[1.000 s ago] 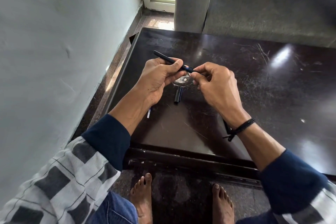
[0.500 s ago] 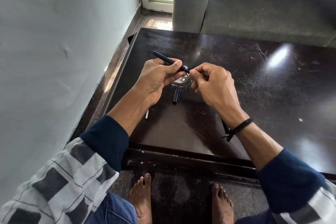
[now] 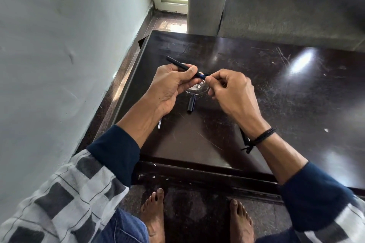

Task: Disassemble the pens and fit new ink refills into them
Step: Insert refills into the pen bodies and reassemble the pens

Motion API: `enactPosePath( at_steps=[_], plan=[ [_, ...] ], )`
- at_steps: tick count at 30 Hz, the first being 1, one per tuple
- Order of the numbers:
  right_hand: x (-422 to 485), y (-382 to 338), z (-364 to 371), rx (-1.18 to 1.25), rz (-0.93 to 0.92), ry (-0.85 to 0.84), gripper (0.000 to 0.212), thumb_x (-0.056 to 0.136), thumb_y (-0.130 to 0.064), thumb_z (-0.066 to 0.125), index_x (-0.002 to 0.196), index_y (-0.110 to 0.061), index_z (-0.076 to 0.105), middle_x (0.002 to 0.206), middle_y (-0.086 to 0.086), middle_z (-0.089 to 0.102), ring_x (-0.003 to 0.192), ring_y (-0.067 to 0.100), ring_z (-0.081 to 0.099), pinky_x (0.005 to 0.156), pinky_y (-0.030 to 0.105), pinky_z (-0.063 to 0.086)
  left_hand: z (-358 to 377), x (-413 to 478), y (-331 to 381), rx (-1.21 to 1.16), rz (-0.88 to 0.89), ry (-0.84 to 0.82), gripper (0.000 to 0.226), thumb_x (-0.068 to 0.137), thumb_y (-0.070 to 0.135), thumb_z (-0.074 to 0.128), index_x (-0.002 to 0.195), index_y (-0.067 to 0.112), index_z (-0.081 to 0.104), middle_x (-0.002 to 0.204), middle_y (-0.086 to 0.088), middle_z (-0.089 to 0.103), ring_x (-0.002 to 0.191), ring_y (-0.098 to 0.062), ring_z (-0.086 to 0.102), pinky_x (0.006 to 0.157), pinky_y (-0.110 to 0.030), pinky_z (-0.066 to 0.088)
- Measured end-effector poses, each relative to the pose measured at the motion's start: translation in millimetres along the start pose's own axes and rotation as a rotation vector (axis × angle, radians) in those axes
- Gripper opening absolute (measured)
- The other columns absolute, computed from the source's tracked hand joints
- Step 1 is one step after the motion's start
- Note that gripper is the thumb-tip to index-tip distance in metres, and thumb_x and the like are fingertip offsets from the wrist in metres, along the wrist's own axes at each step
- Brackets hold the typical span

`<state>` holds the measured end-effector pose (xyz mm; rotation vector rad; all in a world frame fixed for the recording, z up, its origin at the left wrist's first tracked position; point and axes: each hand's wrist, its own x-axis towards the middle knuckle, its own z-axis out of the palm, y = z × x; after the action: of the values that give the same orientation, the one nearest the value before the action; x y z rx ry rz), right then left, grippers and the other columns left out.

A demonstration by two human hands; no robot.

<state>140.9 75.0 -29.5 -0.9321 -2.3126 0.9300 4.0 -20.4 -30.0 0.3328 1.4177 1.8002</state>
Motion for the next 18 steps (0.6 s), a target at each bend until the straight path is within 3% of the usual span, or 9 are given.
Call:
enactPosePath(
  at_steps=[5,13,18],
  plan=[
    [-0.9,0.9,0.1,-0.005,-0.034,0.046,0.021,0.086,-0.043,0.080,0.098,-0.031,0.068,0.075,-0.015,0.067,0.071,0.003,0.064,0.070,0.034,0.055,-0.5,1.1,1.7,-0.004,0.008,0.013,0.005,0.091,0.000,0.069,0.094,-0.004,0.068,0.084,-0.017,0.074,0.071,-0.020,0.074,0.071,-0.023,0.062],
    [0.0,2.1,0.7,-0.007,-0.003,0.030,0.011,0.093,-0.036,0.074,0.088,-0.026,0.072,0.071,-0.011,0.071,0.067,0.010,0.068,0.071,0.041,0.059,0.9,-0.4,-0.2,-0.001,-0.009,0.012,0.011,0.091,0.000,0.069,0.099,-0.008,0.068,0.088,-0.019,0.073,0.073,-0.021,0.073,0.072,-0.023,0.062],
    [1.4,3.2,0.6,0.018,0.001,0.014,0.012,0.092,-0.039,0.075,0.094,-0.028,0.073,0.074,-0.011,0.071,0.070,0.011,0.069,0.073,0.041,0.059,2.3,-1.6,1.7,-0.005,-0.010,0.020,0.011,0.092,-0.001,0.067,0.101,-0.008,0.066,0.089,-0.020,0.071,0.070,-0.020,0.073,0.072,-0.023,0.062]
  ],
)
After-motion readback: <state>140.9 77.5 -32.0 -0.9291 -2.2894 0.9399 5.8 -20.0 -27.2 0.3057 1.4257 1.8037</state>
